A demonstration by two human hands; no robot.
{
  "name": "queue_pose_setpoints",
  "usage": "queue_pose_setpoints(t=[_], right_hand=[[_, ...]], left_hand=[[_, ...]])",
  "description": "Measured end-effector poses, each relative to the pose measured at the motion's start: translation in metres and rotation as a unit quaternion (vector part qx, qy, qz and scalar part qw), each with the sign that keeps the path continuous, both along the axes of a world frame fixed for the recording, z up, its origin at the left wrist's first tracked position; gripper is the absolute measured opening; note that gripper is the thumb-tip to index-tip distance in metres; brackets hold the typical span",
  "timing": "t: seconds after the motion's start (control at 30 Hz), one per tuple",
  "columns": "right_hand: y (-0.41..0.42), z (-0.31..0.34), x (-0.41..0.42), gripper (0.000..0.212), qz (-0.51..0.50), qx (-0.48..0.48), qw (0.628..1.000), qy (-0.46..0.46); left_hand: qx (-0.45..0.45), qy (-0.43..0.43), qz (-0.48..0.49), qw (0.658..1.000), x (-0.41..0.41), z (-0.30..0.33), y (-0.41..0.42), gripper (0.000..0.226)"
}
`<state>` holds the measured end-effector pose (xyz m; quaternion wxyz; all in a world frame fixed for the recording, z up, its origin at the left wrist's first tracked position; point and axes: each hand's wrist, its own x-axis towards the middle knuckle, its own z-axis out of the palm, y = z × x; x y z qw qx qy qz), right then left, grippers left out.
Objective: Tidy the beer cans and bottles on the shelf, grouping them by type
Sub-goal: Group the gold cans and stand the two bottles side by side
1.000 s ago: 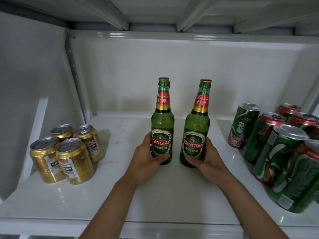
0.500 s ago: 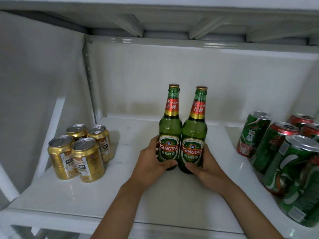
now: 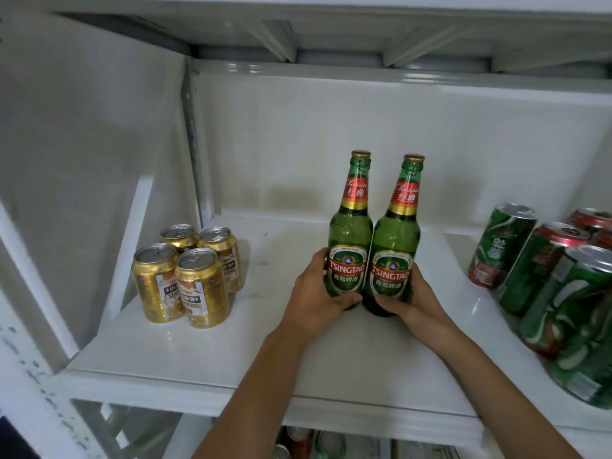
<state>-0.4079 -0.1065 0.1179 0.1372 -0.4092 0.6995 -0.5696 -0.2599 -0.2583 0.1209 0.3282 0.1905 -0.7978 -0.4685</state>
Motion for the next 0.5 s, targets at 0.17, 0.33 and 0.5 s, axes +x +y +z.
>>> queue_pose_setpoints(t=[0.17, 0.33, 0.5], right_hand=[[0.004, 0.005, 0.016, 0.087, -0.009, -0.016, 1.000, -0.015], [0.020, 0.013, 0.040, 0.090, -0.109, -0.031, 0.993, -0.041], [0.085, 0.009, 0.069, 0.048, -0.127, -0.049, 0.991, 0.003]], left_hand=[[-0.016, 0.007, -0.006, 1.000, 0.001, -0.003, 0.000, 0.095], [-0.047, 0.040, 0.016, 0.998, 0.008, 0.005, 0.008, 0.105], [-0.180, 0.103, 0.114, 0.972, 0.020, 0.023, 0.026, 0.081]])
